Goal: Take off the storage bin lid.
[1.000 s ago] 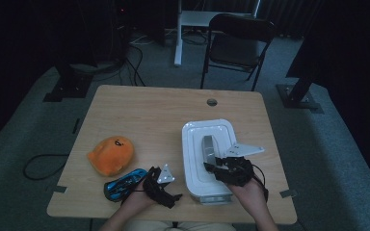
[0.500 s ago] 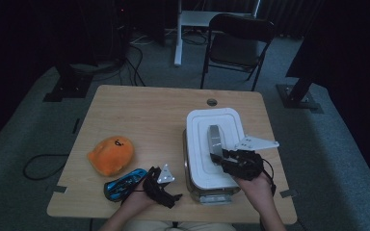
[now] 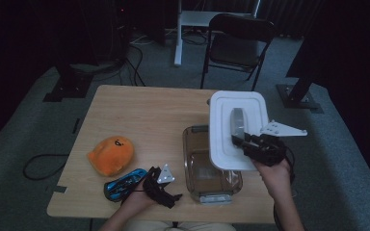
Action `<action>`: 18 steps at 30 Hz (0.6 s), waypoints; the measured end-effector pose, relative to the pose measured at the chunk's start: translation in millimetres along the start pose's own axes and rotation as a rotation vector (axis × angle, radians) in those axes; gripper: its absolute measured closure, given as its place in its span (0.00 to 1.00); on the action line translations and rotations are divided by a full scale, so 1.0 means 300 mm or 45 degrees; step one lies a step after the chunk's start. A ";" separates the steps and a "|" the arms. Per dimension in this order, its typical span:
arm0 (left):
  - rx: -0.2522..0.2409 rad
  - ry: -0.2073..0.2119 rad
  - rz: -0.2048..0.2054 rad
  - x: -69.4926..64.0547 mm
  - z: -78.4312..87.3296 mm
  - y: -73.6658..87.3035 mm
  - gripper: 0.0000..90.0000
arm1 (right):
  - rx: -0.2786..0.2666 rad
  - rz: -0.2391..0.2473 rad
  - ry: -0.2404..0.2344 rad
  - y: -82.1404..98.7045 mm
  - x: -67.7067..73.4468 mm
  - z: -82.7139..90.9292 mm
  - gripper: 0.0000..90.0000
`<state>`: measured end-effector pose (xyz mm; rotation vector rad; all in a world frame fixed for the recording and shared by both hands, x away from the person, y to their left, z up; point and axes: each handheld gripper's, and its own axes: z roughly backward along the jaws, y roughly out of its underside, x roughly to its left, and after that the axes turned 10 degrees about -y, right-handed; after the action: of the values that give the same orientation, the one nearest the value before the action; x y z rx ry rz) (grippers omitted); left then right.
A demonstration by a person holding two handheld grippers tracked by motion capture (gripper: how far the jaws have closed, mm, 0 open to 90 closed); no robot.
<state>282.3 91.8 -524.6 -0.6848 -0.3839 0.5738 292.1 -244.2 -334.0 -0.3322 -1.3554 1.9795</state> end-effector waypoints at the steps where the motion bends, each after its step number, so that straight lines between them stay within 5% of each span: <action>1: 0.000 0.000 0.000 0.000 0.000 0.000 0.03 | -0.005 0.000 0.020 -0.003 -0.016 0.007 0.76; 10: -0.001 0.000 0.000 0.000 0.000 0.000 0.03 | -0.036 -0.063 0.126 0.002 -0.152 0.064 0.76; 18: -0.002 -0.002 -0.001 0.000 0.000 0.000 0.03 | 0.003 -0.098 0.234 0.048 -0.240 0.070 0.76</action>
<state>282.4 91.8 -524.7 -0.6859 -0.3861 0.5731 326.2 -310.4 -350.5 -0.4431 -1.2311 1.8389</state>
